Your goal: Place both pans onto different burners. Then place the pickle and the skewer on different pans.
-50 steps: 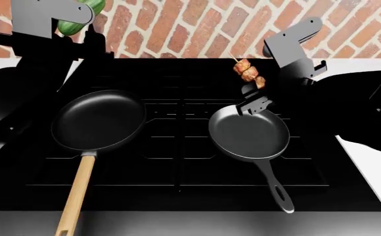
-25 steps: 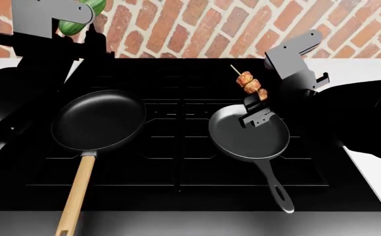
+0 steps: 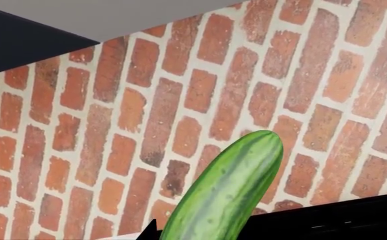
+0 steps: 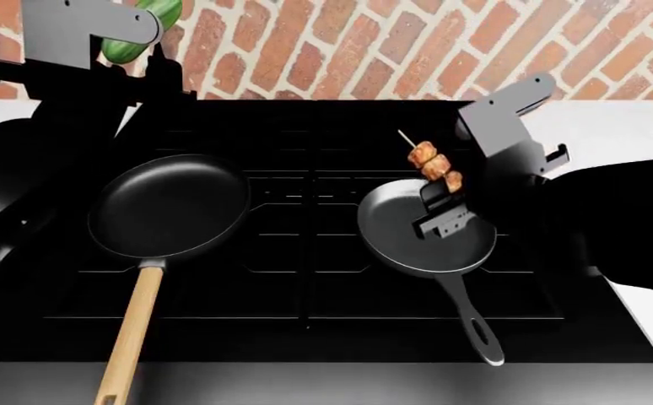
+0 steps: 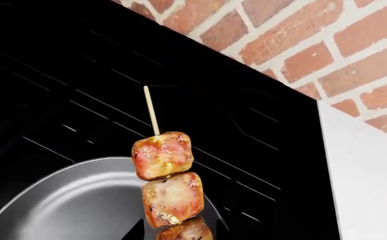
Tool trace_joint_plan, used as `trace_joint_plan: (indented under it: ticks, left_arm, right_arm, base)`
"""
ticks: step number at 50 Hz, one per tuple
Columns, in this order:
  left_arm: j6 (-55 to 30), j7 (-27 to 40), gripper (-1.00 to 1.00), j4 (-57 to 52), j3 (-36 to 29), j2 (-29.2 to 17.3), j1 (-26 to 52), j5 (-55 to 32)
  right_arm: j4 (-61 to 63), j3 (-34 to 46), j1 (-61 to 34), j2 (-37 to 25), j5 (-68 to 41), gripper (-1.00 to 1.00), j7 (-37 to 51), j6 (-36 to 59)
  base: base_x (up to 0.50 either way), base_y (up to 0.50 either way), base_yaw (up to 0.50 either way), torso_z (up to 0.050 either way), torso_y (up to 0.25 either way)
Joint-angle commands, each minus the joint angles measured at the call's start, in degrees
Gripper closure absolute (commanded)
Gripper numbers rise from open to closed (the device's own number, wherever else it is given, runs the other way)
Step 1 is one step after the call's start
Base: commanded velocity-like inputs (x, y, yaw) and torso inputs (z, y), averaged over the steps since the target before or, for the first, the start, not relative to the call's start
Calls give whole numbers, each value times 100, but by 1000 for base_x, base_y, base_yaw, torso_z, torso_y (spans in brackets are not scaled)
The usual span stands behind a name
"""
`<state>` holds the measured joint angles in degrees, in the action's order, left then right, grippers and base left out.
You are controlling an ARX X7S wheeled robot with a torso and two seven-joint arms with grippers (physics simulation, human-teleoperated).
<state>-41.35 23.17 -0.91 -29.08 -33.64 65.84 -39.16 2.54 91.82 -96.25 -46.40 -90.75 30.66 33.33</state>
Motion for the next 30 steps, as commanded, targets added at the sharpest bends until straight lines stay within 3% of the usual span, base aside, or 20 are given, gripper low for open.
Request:
trace_joint_plan:
  ticks: [1, 30]
  left_arm:
    - [54, 49, 100, 19, 30, 1, -23, -46]
    - [62, 56, 100, 19, 34, 15, -35, -68]
  right_arm:
    - [268, -60, 6, -124, 38, 100, 142, 43]
    - [450, -35, 307, -279, 3, 100, 232, -61]
  base:
    - [0, 0, 0, 0, 0]
    - [0, 0, 0, 0, 0]
